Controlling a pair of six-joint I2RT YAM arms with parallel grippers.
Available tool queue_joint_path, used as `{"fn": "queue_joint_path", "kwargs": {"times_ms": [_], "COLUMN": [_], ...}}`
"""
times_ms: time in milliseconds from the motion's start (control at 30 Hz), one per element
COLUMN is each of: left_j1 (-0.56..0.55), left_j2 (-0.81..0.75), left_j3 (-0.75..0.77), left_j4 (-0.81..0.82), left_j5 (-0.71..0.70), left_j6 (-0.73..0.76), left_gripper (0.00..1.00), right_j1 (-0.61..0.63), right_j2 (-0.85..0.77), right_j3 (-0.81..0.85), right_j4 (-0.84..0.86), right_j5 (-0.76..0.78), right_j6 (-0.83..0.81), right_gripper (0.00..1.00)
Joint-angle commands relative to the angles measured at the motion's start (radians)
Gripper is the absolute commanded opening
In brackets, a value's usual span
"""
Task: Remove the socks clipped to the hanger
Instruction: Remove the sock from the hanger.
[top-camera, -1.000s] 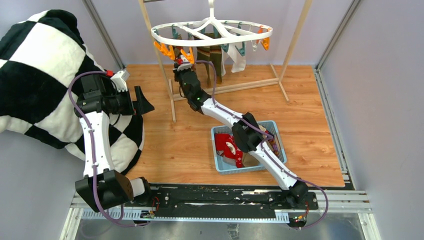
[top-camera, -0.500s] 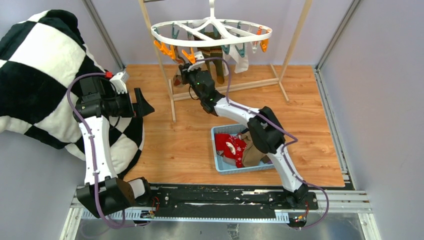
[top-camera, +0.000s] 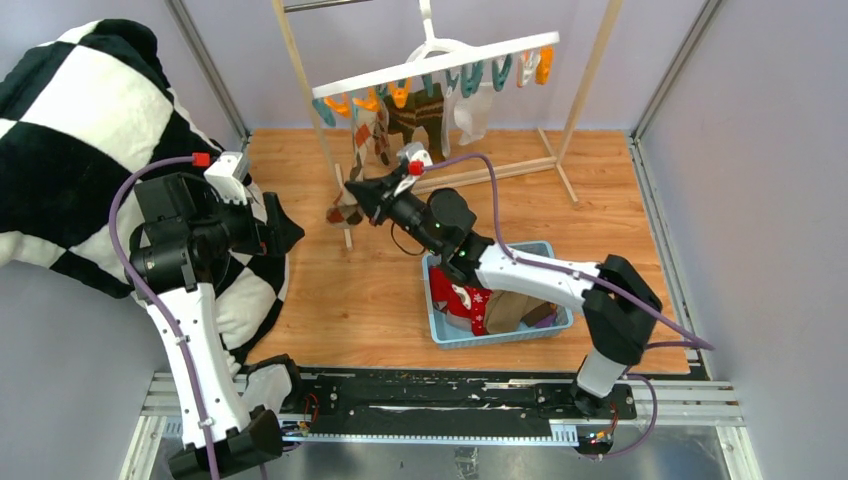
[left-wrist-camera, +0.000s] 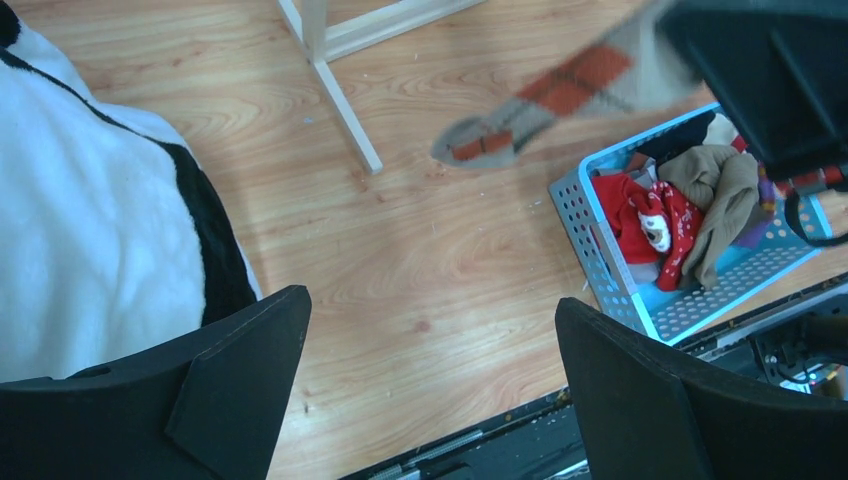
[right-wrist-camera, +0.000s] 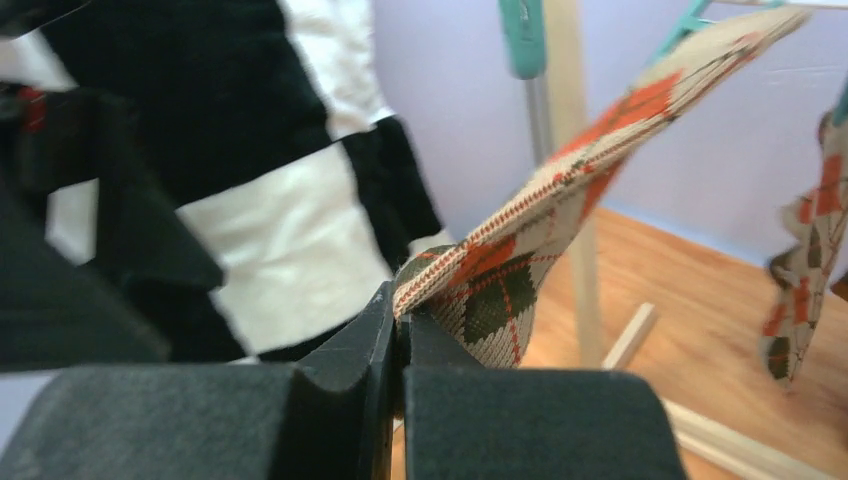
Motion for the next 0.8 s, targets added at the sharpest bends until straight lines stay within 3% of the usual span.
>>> {"fn": "queue_joint_path", "kwargs": {"times_ms": [0,300,500,767], "left_j1": [0.006,0.006,0.005,0.004], "left_j2": [-0.045,-0.094,-0.099,-0.086], "left_j3": [0.028,0.068,0.090,0.078], "left_j4": [-0.080,-0.093,-0.092,-0.091], "left_j5": [-0.011,0.063,0.130,0.387], "left_j6": [0.011,-0.033,-0.041,-0.003], "left_gripper": [1.00,1.00,1.00,1.00], "right_j1": [0.078,0.116,0.044,-0.024], "right_j2": [-0.137,-0.352,-0.507,-0.623], "right_j3": [-0.118,-0.216,-0.280,-0.397], "right_j4": [0.006,-0.085,-0.134,-0.233], "right_j5": [-0.075,-0.194,-0.338,-0.337], "right_j6": [0.033,0.088,0.190,0.243], "right_gripper": [0.00,0.00,0.00,0.00]}}
